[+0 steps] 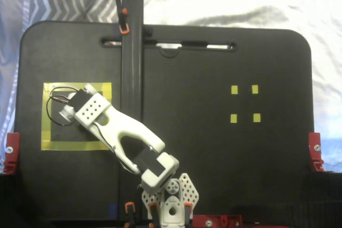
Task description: Grasp a block and put it in the designated area.
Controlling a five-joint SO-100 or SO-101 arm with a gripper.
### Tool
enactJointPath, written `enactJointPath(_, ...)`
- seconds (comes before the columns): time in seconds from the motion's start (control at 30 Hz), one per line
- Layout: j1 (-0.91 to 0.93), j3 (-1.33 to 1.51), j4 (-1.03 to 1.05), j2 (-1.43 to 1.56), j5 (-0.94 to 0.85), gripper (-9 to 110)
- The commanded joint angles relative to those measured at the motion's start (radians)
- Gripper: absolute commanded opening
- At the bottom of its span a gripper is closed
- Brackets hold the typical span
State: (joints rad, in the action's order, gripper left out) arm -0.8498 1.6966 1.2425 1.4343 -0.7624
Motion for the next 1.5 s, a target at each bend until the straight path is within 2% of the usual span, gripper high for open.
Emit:
enactJointPath(0.0,0.0,-0.006,-0.014,-0.012,0.011,14)
enactJointPath(0.8,-0.023,-0.012,-0.1,-0.202,0.008,14)
enactJointPath(1.47,-0.018,-0.018,-0.067,-0.218,-0.003,17)
